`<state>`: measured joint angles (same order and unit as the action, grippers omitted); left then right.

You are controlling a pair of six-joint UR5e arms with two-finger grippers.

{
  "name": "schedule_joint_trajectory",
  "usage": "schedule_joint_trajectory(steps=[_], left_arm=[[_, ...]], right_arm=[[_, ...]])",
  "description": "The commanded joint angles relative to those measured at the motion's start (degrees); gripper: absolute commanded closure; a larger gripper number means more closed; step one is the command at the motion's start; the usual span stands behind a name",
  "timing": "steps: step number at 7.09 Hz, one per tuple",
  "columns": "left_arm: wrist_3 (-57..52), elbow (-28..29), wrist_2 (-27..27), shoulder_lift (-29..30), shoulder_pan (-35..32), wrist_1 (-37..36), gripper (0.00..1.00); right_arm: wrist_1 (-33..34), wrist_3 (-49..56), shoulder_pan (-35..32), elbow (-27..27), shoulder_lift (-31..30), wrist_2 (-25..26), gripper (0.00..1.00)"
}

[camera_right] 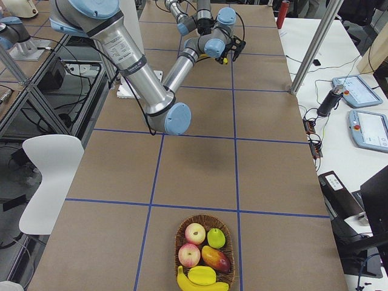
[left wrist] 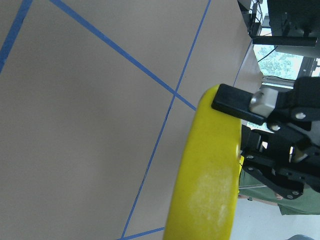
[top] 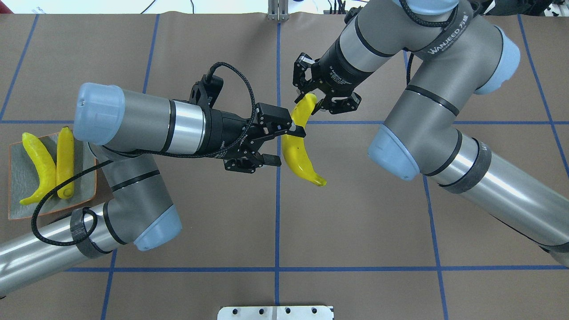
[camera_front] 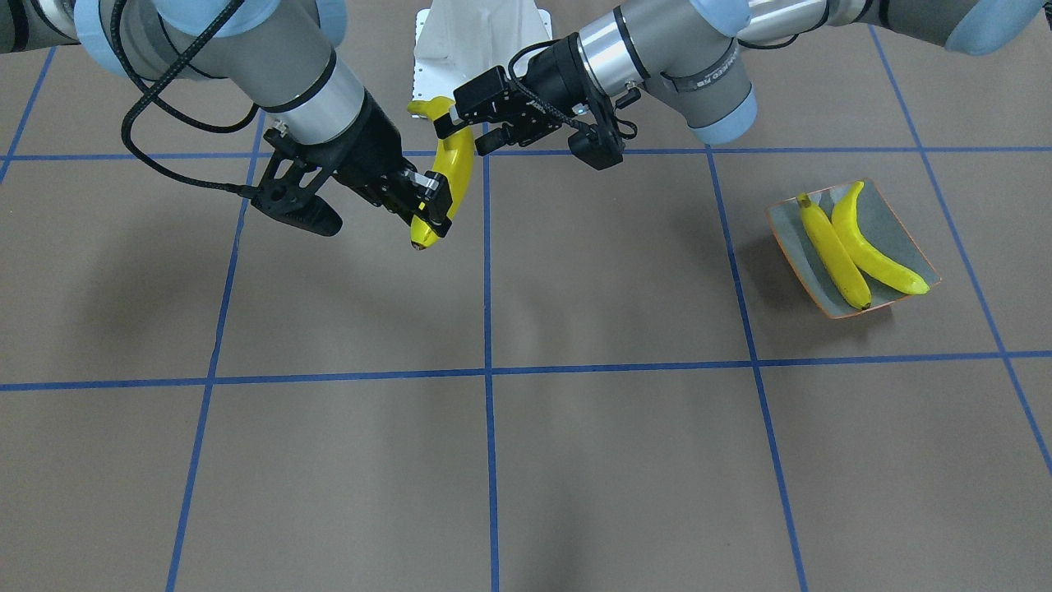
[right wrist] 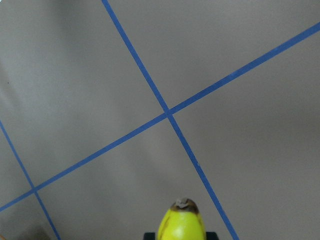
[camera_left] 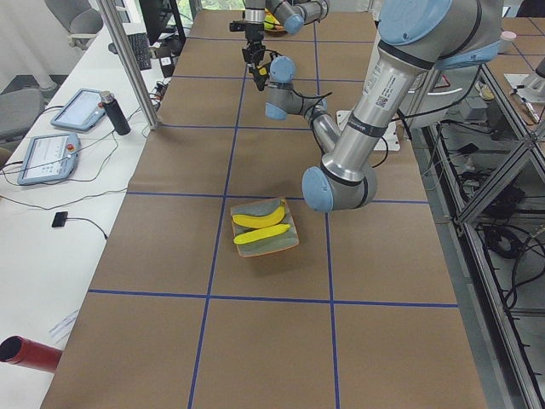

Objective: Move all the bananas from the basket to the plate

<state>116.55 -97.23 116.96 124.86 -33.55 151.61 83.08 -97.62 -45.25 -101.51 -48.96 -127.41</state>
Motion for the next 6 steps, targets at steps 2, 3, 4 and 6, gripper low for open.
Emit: schedule_joint_trajectory(steps=[2, 3, 4, 6], left_arm=[[-0.01, 0.28, -0.24, 1.00, 0.15, -0.17, 0.15], [-0.01, 0.28, -0.24, 1.00, 0.15, -0.18, 0.27], [-0.01, 0.28, -0.24, 1.00, 0.24, -0.18, 0.43], [-0.01, 0.72, -0.24, 1.00, 0.24, -0.09, 0.80]], right_arm=[[-0.02, -0.03, 0.34, -0.18, 0.00, -0.03, 1.00], [-0.02, -0.03, 0.34, -0.18, 0.00, -0.03, 1.00], [-0.02, -0.03, 0.34, -0.18, 0.00, -0.03, 1.00], [-0.02, 0.06, 0.34, -0.18, -0.09, -0.03, 1.00]])
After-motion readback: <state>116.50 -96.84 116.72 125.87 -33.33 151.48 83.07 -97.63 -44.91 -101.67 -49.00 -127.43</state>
